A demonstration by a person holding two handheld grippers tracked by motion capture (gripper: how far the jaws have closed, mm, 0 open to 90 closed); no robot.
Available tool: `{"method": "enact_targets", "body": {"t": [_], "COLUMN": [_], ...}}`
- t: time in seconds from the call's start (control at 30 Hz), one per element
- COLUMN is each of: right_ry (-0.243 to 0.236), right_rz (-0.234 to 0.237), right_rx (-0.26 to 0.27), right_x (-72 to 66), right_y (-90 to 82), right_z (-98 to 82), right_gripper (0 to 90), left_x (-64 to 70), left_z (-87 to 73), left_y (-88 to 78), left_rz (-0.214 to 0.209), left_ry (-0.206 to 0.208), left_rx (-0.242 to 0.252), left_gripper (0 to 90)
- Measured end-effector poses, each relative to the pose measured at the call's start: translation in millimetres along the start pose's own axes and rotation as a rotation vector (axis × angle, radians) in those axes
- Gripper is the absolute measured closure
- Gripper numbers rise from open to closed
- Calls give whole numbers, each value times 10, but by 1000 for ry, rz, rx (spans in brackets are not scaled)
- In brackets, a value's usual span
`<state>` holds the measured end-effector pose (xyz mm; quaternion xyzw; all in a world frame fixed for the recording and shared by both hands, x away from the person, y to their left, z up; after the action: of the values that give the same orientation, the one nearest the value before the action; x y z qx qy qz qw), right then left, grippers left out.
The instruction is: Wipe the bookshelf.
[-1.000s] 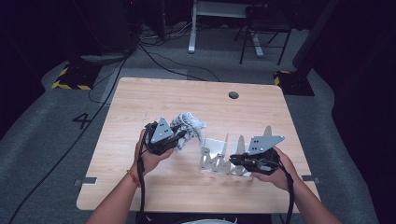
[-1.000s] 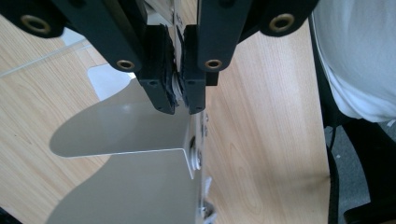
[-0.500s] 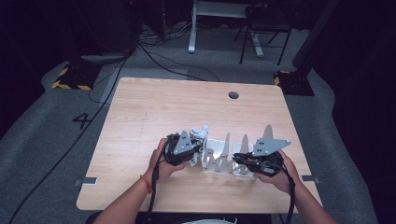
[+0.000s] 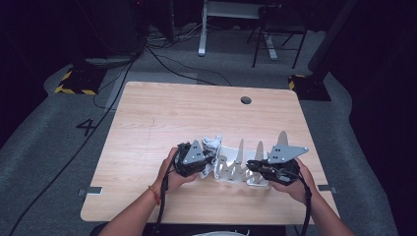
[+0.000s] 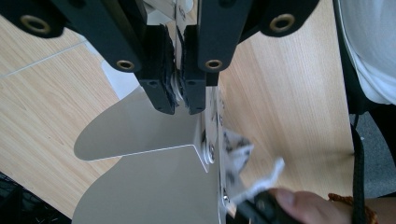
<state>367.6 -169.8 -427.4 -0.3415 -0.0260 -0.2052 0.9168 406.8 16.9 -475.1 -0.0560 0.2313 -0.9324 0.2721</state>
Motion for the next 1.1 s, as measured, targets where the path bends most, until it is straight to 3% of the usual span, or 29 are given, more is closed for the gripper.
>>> {"method": "enact_targets", "body": {"t": [0.1,0.13,0.17,0.27,0.4,0.53,0.83,0.97,1.1], "right_ry": [1,1,2,3,5,4,12,15,19], "right_rz": [-2,-2,-1,-2,-3,-13,-20,-22,-30], "right_rx": [1,1,1,2,4,3,8,12,12], "right_x": [7,7,12,18,18,22,46,62,76], "right_y": [2,2,2,5,8,11,26,36,44], "right_z": [0,0,-1,-2,-1,-2,-4,-3,-1], "right_gripper": [846,846,846,846,846,846,843,840,838], "left_x": [-12,-12,-7,-7,-29,-48,2,58,135], "left_z": [215,215,329,424,388,221,-146,-242,-256], "left_y": [-114,-114,-178,-221,-154,-2,165,131,40], "left_rz": [-3,-3,-2,-2,27,32,0,-30,-55], "left_ry": [-14,-14,-16,-20,-14,-19,-11,0,6], "left_rx": [90,90,132,160,122,42,-115,-145,-139], "left_gripper": [769,769,770,771,772,773,772,772,773]}}
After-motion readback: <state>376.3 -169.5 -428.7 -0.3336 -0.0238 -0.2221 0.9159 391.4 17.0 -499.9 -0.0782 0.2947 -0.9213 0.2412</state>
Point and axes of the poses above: each handheld gripper's, and its own axes: y roughly forward along the jaws, z roughly out of its top, x roughly to its right, the point moved 8 cm from there along y, roughly forward along the jaws, and after that the axes turned 7 degrees about -y, right-handed, at the moved point
